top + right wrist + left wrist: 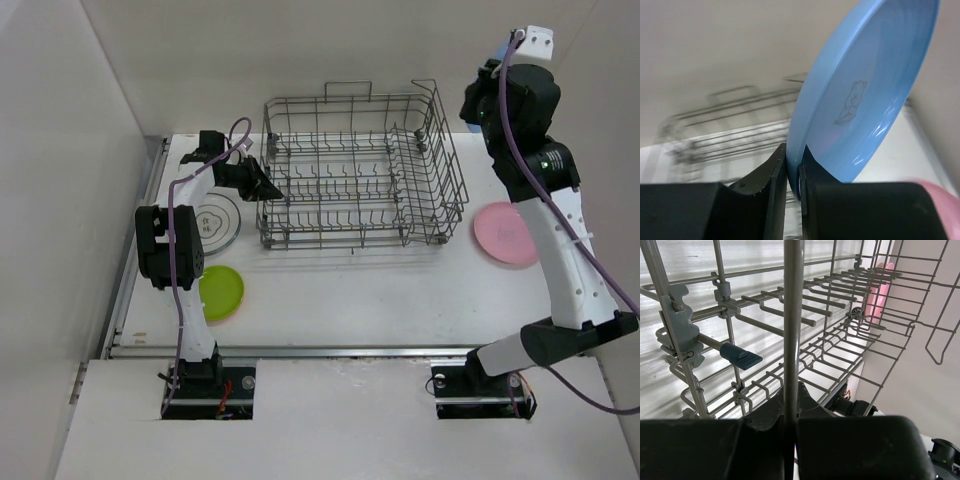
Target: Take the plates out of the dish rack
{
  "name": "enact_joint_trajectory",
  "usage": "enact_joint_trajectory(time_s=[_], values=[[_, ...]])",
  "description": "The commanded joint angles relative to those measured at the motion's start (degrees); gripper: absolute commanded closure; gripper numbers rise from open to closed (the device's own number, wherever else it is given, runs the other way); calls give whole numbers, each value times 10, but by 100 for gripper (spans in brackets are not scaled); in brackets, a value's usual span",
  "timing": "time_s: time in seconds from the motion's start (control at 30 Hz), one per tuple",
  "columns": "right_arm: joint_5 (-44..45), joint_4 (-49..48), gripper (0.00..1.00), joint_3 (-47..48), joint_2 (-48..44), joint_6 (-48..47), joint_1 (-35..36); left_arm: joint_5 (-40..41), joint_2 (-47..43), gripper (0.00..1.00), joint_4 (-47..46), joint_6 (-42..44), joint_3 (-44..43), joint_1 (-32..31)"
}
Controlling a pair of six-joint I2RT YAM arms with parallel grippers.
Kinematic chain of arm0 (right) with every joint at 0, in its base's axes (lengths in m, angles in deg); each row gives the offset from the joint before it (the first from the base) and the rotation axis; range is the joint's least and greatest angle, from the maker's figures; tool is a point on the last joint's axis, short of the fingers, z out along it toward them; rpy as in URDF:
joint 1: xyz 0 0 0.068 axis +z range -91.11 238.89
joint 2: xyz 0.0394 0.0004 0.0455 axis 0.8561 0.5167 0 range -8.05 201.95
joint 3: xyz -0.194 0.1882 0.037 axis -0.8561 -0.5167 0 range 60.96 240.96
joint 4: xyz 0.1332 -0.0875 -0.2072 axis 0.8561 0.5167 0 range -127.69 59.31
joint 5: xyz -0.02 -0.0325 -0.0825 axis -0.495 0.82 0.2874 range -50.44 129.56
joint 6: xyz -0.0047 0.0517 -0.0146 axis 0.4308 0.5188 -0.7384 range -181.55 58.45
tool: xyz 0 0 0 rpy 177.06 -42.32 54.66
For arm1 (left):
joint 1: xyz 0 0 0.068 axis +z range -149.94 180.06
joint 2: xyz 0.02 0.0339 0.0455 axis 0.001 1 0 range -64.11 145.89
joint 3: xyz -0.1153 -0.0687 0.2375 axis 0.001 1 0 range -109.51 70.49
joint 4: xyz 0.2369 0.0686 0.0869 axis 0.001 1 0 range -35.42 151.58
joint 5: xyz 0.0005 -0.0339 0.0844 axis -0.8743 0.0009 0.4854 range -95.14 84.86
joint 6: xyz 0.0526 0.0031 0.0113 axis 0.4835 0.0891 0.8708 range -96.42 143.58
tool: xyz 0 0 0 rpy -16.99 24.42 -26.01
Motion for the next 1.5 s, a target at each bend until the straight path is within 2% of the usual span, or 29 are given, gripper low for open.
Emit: enact_joint_trajectory(time_s=[0.0, 0.13, 0.4, 0.7, 0.93, 1.0, 1.03, 1.07, 1.1, 1.2, 1.37, 1.47], values=[[193, 65, 100, 10, 25, -37, -42, 10, -7, 100, 13, 9, -22, 14], [193, 139, 100, -11, 54, -27, -106, 10, -7, 100, 13, 9, -22, 14], [139, 153, 100, -126, 124, 22, -188, 10, -7, 100, 13, 14, -22, 14], [107, 153, 100, -139, 223, 44, -218, 10, -12, 100, 19, 19, -28, 14], [64, 158, 95, -181, 235, 54, -225, 15, -17, 100, 29, 30, -33, 14], [58, 158, 87, -190, 235, 60, -225, 21, -17, 100, 29, 30, -38, 14], [58, 158, 81, -196, 235, 60, -225, 21, -17, 100, 34, 30, -38, 14], [58, 158, 71, -196, 235, 60, -230, 21, -17, 100, 34, 30, -38, 14], [58, 158, 53, -196, 241, 60, -230, 21, -17, 100, 34, 35, -43, 14], [58, 158, 26, -196, 241, 60, -230, 21, -17, 100, 40, 40, -43, 14], [71, 164, 24, -172, 207, 60, -230, 48, -5, 100, 74, 74, -76, 14], [71, 164, 24, -155, 185, 60, -230, 65, 13, 100, 124, 123, -135, 8]])
